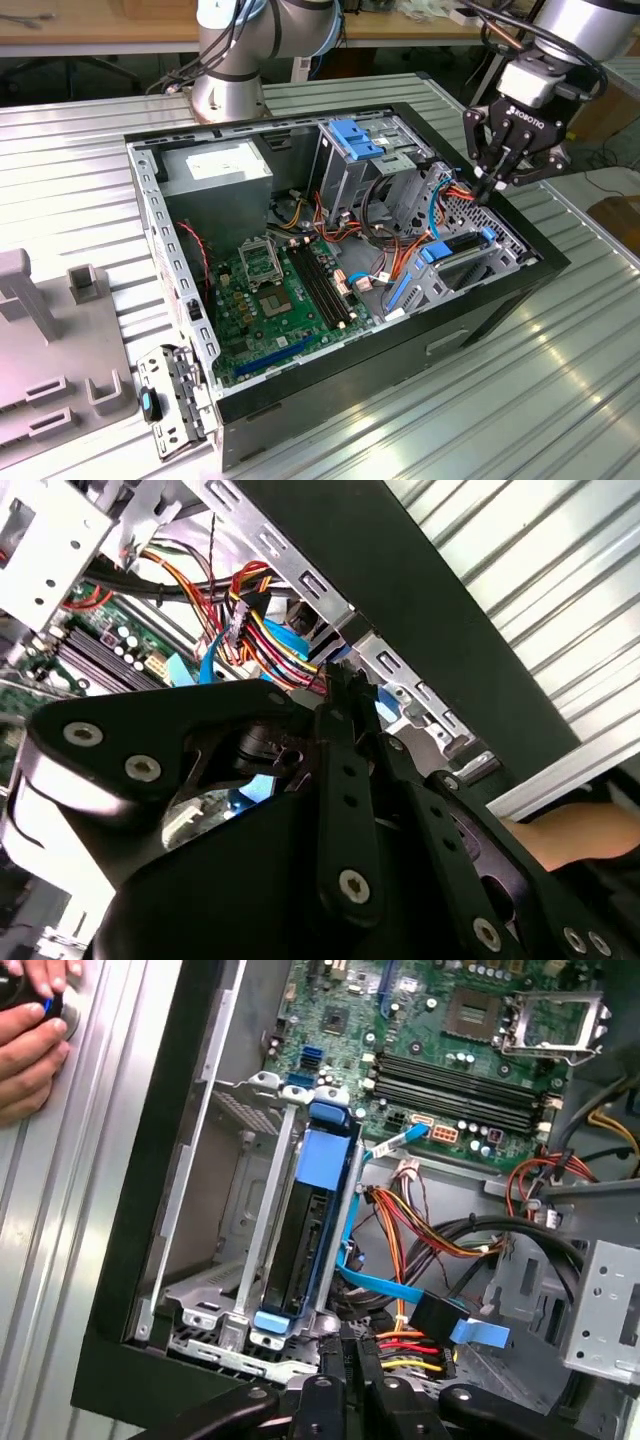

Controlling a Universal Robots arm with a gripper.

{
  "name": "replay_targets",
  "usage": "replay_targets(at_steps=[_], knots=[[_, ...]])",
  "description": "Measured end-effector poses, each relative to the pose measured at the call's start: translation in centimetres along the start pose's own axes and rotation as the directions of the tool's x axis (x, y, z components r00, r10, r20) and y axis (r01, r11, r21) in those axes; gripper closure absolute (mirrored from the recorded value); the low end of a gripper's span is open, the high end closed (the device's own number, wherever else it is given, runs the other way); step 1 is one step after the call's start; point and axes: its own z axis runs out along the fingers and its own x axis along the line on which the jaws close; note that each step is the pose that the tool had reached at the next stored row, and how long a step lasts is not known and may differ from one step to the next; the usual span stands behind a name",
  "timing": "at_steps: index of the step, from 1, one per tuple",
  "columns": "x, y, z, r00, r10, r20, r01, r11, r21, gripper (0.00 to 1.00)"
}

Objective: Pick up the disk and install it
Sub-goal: 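Insert the first disk wire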

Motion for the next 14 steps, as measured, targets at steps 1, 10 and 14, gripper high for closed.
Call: replay_targets(at_steps=[1, 10, 14], knots=[[0.00, 0.00, 0.02, 0.9999, 0.015, 0.0002, -0.015, 0.9999, -0.0011, 0.83], [-0.22, 0.85, 0.20, 0.9984, 0.057, -0.0068, -0.056, 0.9976, 0.0402, 0.83], [-0.31, 1.28, 0.25, 0.9982, 0.059, -0.0105, -0.058, 0.9965, 0.0607, 0.83]])
